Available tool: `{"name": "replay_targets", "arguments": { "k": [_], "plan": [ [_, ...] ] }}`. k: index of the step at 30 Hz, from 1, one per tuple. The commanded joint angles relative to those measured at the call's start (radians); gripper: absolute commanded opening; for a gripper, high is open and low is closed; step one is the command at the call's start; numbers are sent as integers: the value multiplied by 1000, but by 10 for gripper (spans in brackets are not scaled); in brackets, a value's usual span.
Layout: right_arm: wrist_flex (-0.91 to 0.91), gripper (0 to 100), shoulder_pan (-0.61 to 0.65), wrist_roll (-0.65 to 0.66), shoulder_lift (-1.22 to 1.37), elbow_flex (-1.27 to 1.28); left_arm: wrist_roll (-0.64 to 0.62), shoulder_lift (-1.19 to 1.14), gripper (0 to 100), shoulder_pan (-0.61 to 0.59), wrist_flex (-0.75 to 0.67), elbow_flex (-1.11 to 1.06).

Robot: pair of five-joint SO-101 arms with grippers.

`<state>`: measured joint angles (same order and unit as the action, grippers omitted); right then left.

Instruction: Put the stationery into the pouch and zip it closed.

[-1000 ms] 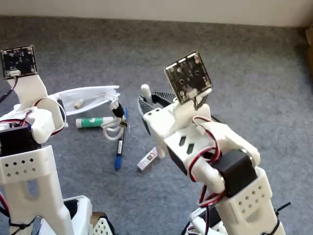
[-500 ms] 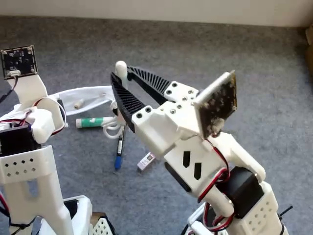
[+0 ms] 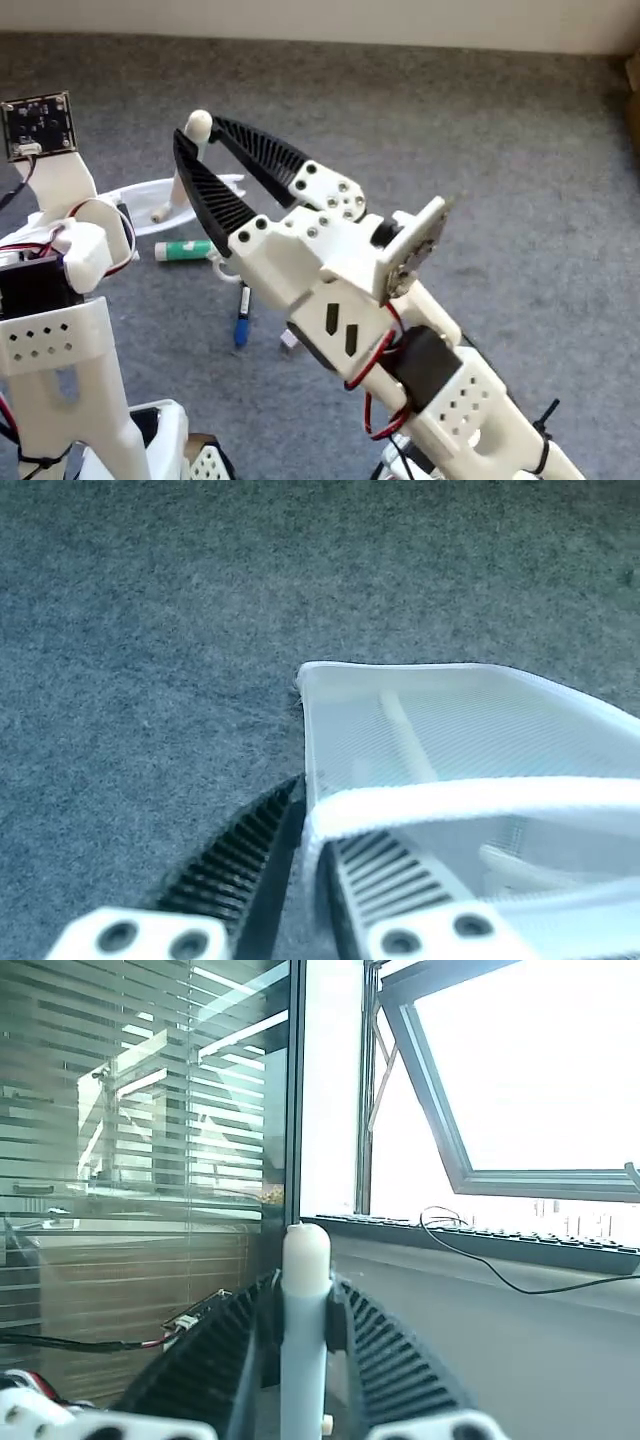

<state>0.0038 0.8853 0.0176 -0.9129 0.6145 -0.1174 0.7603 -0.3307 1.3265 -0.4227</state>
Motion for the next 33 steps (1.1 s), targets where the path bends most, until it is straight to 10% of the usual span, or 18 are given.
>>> {"name": "replay_targets", "arguments": {
  "k": [1, 33],
  "plan": [
    [-130, 5, 7, -2, -16, 54, -12, -1, 8, 27, 3, 50],
    [-567, 5, 7, 66, 360, 303, -12, 1, 7, 21, 17, 47]
  ]
}}
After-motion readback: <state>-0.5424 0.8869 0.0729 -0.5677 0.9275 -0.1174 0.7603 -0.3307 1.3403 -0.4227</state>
